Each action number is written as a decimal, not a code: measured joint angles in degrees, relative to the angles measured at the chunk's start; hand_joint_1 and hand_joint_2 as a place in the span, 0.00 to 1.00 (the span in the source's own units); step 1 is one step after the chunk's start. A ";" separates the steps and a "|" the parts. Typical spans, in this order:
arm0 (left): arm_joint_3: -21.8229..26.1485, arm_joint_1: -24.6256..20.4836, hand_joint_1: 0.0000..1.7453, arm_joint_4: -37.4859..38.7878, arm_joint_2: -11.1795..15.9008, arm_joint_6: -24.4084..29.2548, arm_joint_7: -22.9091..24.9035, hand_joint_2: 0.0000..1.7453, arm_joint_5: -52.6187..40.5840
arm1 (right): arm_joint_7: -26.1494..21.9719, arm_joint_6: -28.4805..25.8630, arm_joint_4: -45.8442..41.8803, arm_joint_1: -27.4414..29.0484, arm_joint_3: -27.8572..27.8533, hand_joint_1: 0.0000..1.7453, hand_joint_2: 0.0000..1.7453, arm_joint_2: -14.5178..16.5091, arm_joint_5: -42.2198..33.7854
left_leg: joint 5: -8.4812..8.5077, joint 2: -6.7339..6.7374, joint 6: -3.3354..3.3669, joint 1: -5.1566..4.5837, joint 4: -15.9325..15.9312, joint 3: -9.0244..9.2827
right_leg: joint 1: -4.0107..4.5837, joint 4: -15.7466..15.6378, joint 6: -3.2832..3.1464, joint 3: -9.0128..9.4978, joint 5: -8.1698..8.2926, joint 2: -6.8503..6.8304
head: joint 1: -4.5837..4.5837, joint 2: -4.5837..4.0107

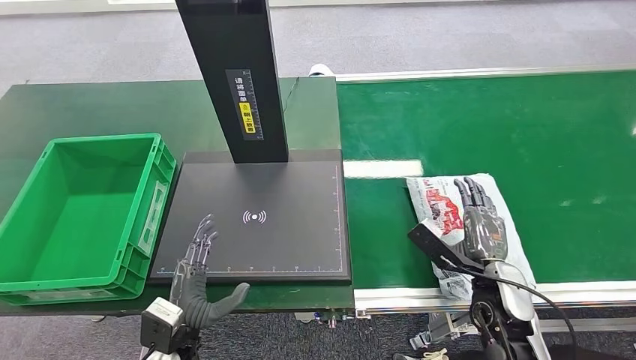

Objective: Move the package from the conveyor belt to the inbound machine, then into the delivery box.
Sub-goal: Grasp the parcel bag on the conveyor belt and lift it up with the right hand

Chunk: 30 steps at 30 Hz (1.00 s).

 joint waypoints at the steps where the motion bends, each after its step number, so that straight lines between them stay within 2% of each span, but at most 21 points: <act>1: 0.02 -0.01 0.00 0.00 0.03 -0.04 0.05 1.00 0.00 | 0.51 0.46 0.02 0.51 -0.43 0.00 1.00 -0.56 -0.13 | 0.00 0.00 0.00 0.00 0.00 0.00 | 0.00 0.00 0.00 0.00 0.00 0.00 | 0.00 0.00; 5: 0.02 -0.19 0.00 0.00 0.07 -0.39 0.46 1.00 -0.28 | 3.26 1.80 0.43 2.29 -1.98 0.00 1.00 -2.28 -0.56 | 0.00 0.02 0.00 0.00 0.00 -0.01 | 0.00 0.00 0.00 -0.02 0.00 0.01 | -0.01 0.00; 10: -0.45 -0.61 0.00 0.00 0.09 -0.71 1.24 1.00 -0.38 | 8.45 6.84 2.30 3.83 -2.58 0.00 1.00 -4.50 -0.92 | -0.01 0.00 0.00 0.00 0.00 -0.01 | 0.00 -0.01 0.00 -0.01 0.00 -0.01 | 0.01 0.00; 19: -1.21 -1.35 0.00 0.32 0.10 -0.04 2.32 1.00 -0.01 | 10.87 16.96 5.68 5.88 -1.80 0.00 1.00 -6.81 -3.03 | -0.01 0.01 0.00 0.00 0.00 -0.01 | 0.00 0.00 0.00 -0.01 0.00 0.00 | -0.01 0.00; 20: -1.21 -1.39 0.00 0.34 0.09 0.02 2.43 1.00 -0.01 | 11.01 17.53 6.04 6.05 -1.60 0.09 1.00 -7.04 -3.07 | -0.01 0.01 0.00 0.00 0.00 -0.01 | 0.00 -0.01 0.00 -0.01 -0.01 0.00 | -0.01 0.00; 23: -1.20 -1.59 0.00 0.36 0.01 0.10 2.88 1.00 -0.08 | 11.03 18.44 6.94 6.27 -0.97 0.84 1.00 -7.57 -3.06 | -0.01 0.01 0.01 0.00 0.00 -0.01 | 0.00 -0.01 0.00 -0.01 -0.01 0.00 | 0.00 0.00; 24: -1.19 -1.68 0.00 0.37 -0.01 0.12 3.00 1.00 -0.15 | 10.91 18.72 7.18 6.27 -0.73 1.00 1.00 -7.68 -3.07 | -0.01 0.01 0.01 0.00 0.00 -0.01 | 0.00 -0.01 0.00 0.00 -0.01 0.00 | 0.01 0.00; 30: -1.19 -2.00 0.00 0.61 -0.20 0.16 3.44 1.00 -0.57 | 9.78 19.40 7.88 5.77 0.40 1.00 1.00 -8.00 -3.55 | -0.01 0.00 0.01 0.00 0.00 0.01 | 0.00 -0.01 0.00 0.01 -0.01 -0.01 | -0.01 0.00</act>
